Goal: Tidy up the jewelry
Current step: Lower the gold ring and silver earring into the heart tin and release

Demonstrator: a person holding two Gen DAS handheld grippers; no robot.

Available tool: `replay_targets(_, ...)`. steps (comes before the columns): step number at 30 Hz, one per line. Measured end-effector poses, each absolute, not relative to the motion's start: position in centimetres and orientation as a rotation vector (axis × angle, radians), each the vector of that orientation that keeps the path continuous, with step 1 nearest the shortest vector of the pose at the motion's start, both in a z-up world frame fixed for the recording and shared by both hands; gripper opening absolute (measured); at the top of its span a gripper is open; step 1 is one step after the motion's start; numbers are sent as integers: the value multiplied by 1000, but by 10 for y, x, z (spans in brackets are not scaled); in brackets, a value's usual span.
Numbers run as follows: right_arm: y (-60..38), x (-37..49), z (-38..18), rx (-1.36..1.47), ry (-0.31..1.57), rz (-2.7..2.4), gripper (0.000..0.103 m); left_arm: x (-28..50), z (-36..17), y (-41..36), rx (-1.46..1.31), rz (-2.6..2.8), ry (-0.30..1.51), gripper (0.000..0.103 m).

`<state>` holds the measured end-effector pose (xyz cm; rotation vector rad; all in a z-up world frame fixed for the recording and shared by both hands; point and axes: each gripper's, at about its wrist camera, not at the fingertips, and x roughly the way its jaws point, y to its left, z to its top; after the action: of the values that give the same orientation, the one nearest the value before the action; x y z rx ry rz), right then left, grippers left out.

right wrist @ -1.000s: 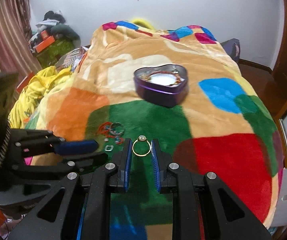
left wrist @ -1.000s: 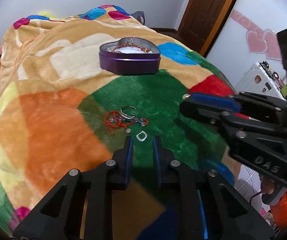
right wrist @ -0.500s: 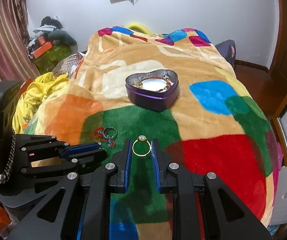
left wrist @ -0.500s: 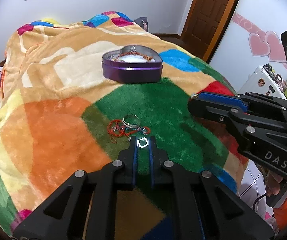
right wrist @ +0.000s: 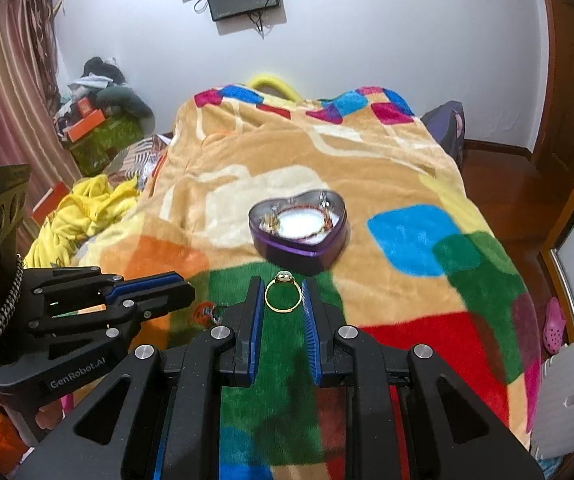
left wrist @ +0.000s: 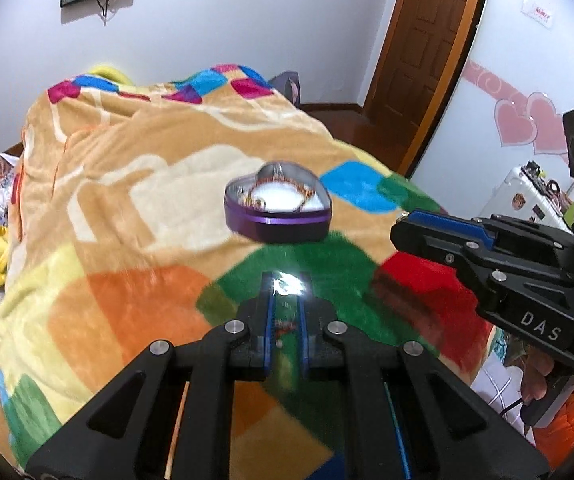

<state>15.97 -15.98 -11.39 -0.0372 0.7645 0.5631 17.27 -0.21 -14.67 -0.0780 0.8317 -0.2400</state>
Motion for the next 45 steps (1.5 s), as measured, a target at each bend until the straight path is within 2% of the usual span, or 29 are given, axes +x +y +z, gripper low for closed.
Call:
replay_targets(20, -154, 195, -90, 3, 682, 562, 17, 216, -111, 8, -102, -249, 716, 9)
replay_targets(45, -143, 260, -134, -21, 845, 586, 17, 277, -175, -3, -107, -295, 883, 9)
